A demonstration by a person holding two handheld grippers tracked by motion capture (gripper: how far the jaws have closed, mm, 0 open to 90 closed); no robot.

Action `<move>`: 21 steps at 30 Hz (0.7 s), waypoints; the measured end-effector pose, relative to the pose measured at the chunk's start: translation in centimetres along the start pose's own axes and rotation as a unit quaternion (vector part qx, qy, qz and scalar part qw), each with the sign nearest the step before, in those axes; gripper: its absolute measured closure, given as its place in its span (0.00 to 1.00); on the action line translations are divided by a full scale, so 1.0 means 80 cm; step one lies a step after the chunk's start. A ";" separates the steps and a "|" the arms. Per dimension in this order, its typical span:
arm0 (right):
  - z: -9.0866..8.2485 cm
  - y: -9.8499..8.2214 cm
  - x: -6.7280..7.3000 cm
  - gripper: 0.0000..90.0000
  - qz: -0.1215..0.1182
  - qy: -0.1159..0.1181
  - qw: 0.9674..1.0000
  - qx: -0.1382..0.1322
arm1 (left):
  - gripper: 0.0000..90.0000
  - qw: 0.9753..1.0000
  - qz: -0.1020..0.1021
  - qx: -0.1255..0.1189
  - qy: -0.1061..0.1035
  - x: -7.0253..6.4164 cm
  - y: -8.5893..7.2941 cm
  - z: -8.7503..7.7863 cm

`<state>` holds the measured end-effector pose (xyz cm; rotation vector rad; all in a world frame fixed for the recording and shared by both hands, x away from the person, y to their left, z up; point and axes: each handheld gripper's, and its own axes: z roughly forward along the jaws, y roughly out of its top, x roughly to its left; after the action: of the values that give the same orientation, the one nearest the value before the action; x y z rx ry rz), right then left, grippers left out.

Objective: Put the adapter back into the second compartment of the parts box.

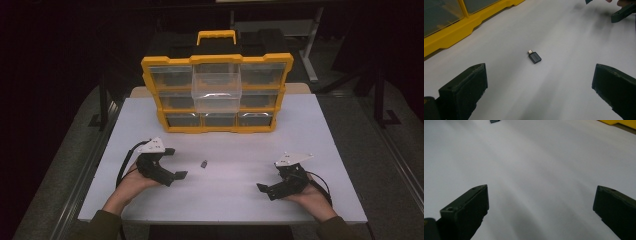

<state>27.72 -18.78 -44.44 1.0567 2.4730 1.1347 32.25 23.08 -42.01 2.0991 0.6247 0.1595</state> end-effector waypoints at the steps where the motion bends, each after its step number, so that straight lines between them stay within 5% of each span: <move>1: 0.000 0.000 0.000 0.00 0.000 0.000 1.000 0.000 | 0.00 1.000 0.000 0.000 -0.001 0.000 0.000 0.000; 21: -0.002 0.000 -0.001 0.00 0.003 0.002 1.000 -0.006 | 0.00 1.000 0.002 -0.003 -0.006 0.000 0.020 0.017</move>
<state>27.67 -18.91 -44.31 1.0589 2.4659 1.1529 33.27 21.36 -41.52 2.0947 0.6123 0.1506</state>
